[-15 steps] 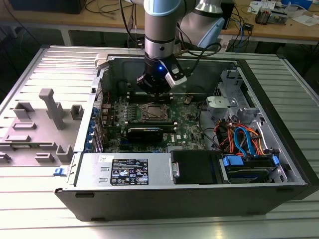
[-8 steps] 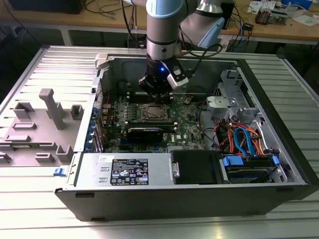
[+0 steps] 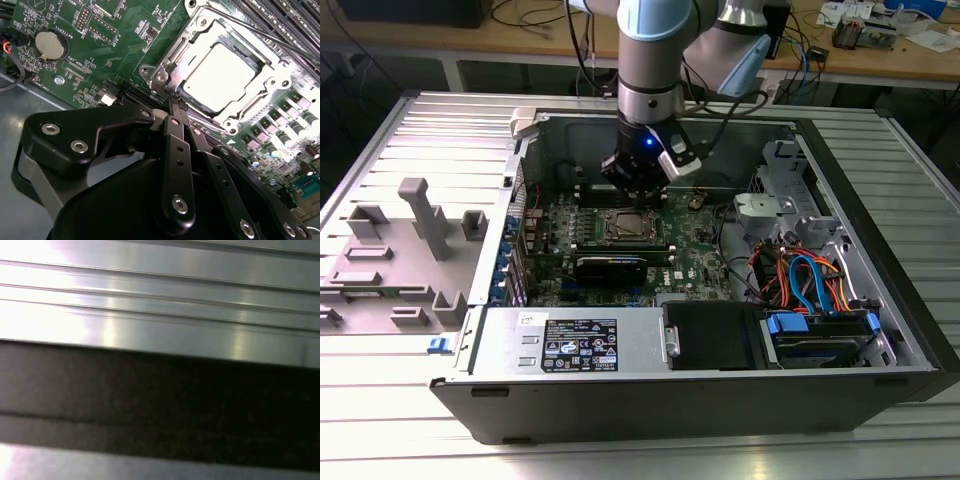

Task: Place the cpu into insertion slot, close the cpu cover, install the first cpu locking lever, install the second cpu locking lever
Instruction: 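Install the first cpu locking lever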

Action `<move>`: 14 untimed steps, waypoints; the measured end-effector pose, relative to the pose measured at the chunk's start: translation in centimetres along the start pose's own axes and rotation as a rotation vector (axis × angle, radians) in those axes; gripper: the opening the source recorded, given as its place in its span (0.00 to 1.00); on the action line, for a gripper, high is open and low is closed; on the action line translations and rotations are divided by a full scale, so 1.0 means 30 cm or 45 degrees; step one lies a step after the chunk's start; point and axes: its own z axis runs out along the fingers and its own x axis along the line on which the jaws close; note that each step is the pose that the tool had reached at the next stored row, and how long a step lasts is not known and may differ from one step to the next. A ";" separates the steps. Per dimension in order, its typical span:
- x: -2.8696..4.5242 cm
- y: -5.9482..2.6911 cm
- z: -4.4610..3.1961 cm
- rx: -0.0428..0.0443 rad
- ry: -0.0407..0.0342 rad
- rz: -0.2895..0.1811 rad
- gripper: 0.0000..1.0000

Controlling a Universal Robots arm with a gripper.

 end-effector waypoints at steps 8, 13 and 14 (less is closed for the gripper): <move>-0.006 0.003 0.008 0.000 -0.0003 0.016 0.11; -0.006 0.003 0.008 0.000 -0.0005 0.021 0.11; -0.006 0.003 0.008 0.000 -0.0005 0.021 0.11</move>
